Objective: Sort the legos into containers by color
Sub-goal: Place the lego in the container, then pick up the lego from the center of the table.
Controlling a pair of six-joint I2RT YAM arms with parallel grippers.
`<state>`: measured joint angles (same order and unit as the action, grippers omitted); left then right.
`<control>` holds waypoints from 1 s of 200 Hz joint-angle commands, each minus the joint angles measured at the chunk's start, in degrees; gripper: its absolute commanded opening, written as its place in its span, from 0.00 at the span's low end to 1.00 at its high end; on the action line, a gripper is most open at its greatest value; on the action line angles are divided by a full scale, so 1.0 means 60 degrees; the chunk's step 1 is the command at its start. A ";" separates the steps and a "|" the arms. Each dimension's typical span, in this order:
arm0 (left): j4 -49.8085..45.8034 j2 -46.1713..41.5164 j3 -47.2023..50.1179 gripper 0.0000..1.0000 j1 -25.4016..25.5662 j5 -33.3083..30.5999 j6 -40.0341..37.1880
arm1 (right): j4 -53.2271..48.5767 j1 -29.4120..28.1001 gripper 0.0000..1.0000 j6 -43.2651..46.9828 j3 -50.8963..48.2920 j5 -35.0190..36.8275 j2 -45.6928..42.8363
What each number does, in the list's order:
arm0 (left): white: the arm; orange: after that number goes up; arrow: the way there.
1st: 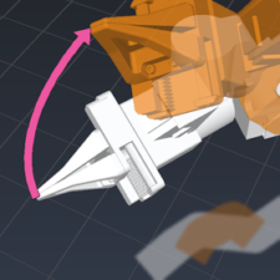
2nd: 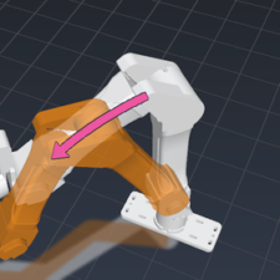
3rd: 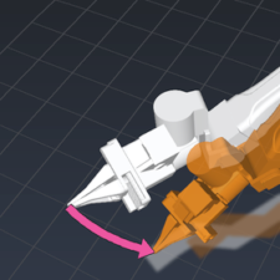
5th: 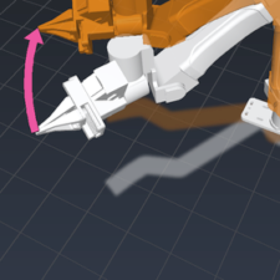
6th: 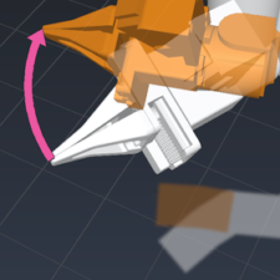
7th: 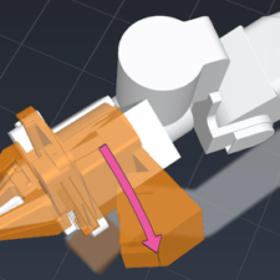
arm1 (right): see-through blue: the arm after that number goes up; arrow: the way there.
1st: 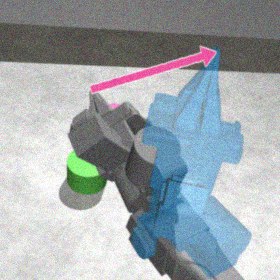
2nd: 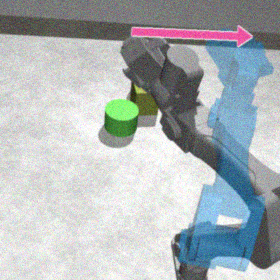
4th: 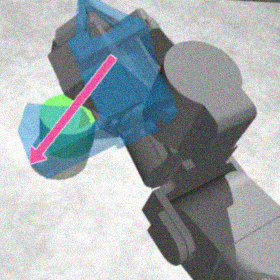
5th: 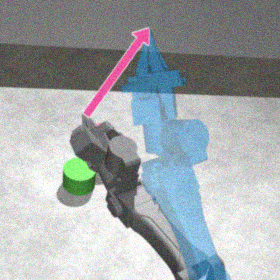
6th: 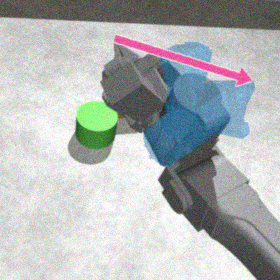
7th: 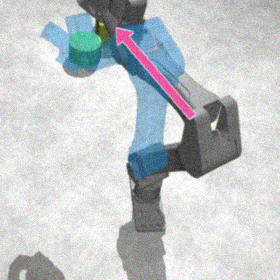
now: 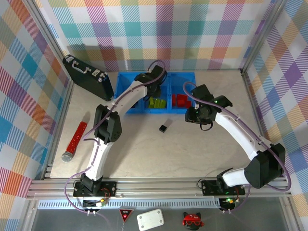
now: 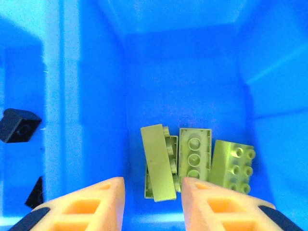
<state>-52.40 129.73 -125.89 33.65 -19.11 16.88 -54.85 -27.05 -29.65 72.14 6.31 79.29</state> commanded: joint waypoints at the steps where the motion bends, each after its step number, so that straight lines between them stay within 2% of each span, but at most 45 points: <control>1: -0.0282 -0.0941 0.0489 0.36 -0.0012 0.0286 0.0011 | 0.0179 -0.0116 0.47 -0.0078 -0.0172 -0.0215 0.0185; 60: 0.0012 -0.3128 0.2957 0.36 -0.0169 0.1091 -0.0038 | 0.0363 -0.0448 0.48 -0.0134 -0.0140 -0.0333 0.0560; 122: 0.0397 -0.5618 0.6242 0.36 -0.0969 0.2057 0.0103 | 0.0526 -0.0957 0.48 -0.0157 -0.0004 -0.0406 0.1199; 158: 0.0514 -0.6689 0.7468 0.36 -0.1957 0.3103 -0.0048 | 0.0539 -0.1424 0.48 -0.0296 0.0260 -0.0385 0.1814; 200: 0.0282 -0.7501 0.8083 0.36 -0.3242 0.3711 -0.0730 | 0.0532 -0.1960 0.49 -0.0262 0.0782 -0.0146 0.2728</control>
<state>-50.57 88.42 -79.35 17.74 -0.73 15.51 -51.92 -37.36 -30.87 73.60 4.89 93.14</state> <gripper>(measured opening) 0.363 0.486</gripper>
